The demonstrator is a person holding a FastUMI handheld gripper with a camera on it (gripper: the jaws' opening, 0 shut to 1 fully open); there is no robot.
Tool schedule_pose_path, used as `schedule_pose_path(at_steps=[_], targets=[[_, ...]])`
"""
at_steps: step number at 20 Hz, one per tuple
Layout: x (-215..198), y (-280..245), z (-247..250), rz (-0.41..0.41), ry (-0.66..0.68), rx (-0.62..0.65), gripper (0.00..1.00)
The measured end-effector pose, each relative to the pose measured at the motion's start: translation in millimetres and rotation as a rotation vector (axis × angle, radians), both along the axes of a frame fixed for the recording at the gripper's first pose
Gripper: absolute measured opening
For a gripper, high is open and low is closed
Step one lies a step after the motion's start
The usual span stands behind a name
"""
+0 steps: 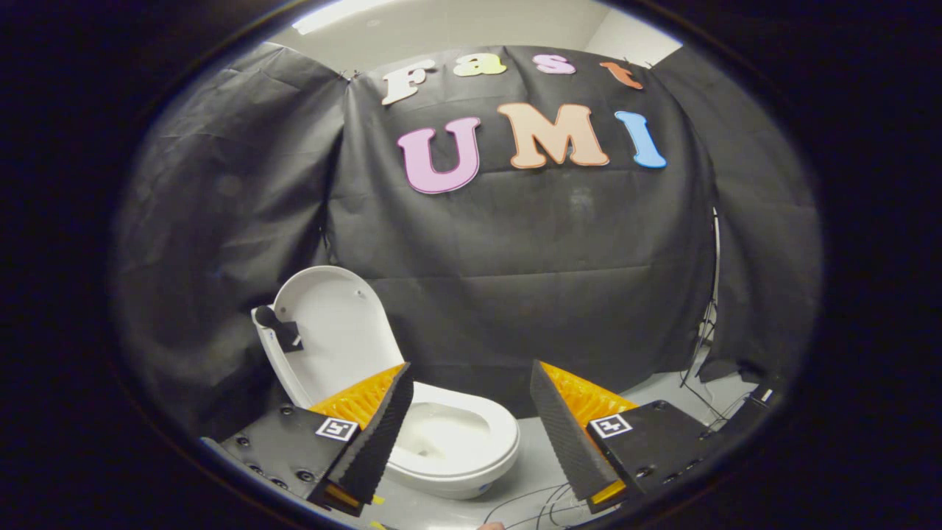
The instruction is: Open the toilet lid.
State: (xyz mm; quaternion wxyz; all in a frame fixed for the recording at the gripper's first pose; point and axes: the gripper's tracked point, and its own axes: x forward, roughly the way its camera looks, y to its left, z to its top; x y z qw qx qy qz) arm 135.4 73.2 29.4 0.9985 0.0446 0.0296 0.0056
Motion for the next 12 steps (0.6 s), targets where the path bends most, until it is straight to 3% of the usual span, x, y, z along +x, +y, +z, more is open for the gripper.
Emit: schedule_pose_path(at_steps=[12], targets=[[-5,-6,13,-0.017,-0.046,0.024,0.98]])
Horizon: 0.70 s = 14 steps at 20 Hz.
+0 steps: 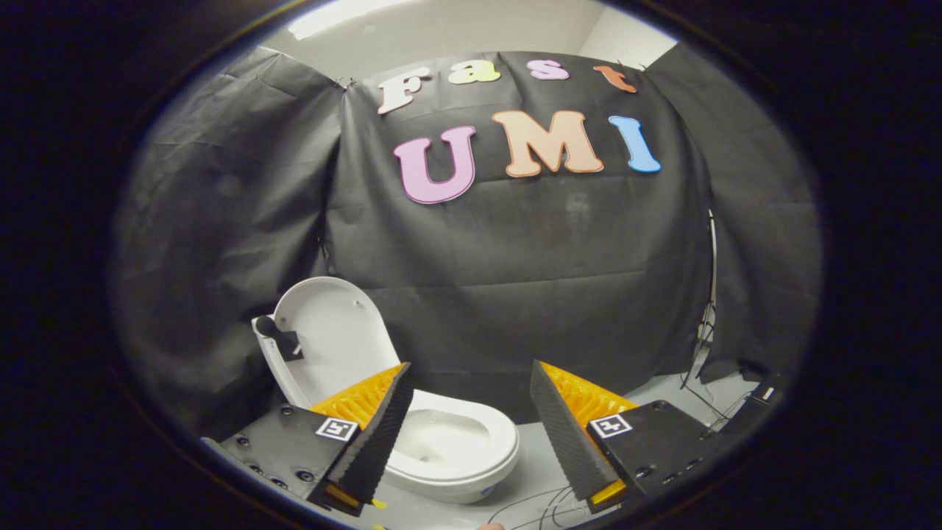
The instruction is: Open the toilet lid.
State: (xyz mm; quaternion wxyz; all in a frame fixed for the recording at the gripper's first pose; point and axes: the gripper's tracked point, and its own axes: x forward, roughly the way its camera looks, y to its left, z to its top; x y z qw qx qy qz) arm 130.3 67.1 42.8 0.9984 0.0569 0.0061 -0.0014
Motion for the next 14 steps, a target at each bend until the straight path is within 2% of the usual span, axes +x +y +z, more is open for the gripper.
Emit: schedule_pose_path(at_steps=[14], targets=[[2.3,5.0,-1.5,0.007,0.001,-0.026,0.98]])
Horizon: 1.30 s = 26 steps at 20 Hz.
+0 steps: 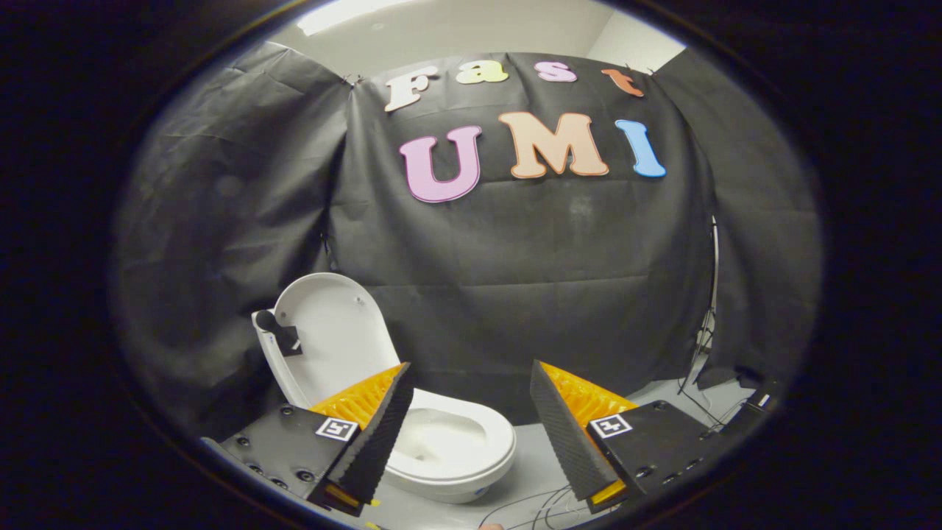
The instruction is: Open the toilet lid.
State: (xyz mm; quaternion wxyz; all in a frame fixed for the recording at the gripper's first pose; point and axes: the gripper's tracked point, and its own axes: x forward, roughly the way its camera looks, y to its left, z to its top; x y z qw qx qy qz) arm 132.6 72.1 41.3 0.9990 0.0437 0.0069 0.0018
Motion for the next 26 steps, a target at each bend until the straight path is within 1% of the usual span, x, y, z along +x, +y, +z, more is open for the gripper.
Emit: schedule_pose_path(at_steps=[5,9,13,18,26], targets=[[0,2,4,0.004,-0.021,-0.005,0.98],[1,3,-5,0.002,0.003,-0.016,0.98],[1,3,2,0.000,-0.016,-0.009,0.98],[2,7,-3,0.010,-0.002,-0.025,0.99],[2,4,-6,-0.001,0.002,-0.032,0.98]])
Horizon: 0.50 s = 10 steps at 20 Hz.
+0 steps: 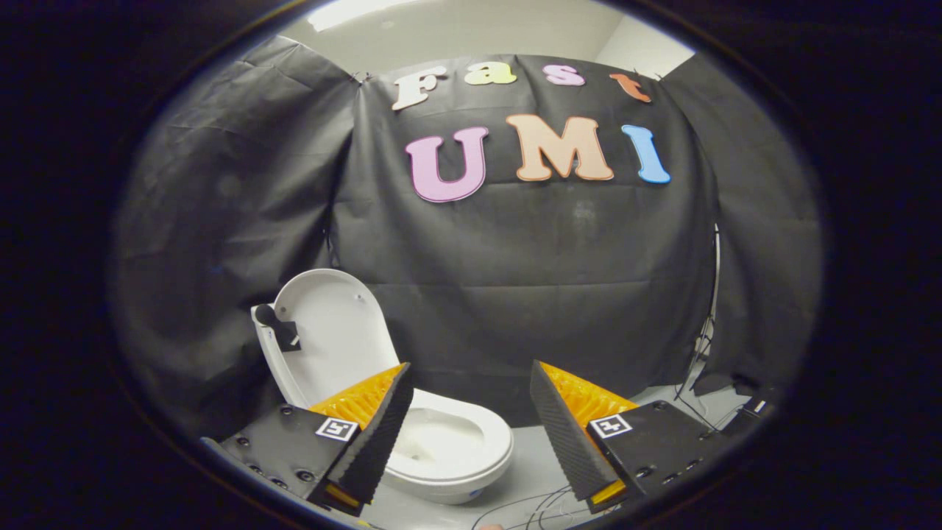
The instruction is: Open the toilet lid.
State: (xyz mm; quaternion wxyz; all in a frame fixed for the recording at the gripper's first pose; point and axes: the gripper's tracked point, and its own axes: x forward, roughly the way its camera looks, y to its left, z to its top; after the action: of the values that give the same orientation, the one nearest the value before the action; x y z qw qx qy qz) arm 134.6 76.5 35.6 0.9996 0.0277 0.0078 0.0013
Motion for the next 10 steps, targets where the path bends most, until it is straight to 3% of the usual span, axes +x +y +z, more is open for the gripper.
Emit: schedule_pose_path(at_steps=[10], targets=[[0.9,3.8,-3.9,0.005,0.012,-0.012,0.98]])
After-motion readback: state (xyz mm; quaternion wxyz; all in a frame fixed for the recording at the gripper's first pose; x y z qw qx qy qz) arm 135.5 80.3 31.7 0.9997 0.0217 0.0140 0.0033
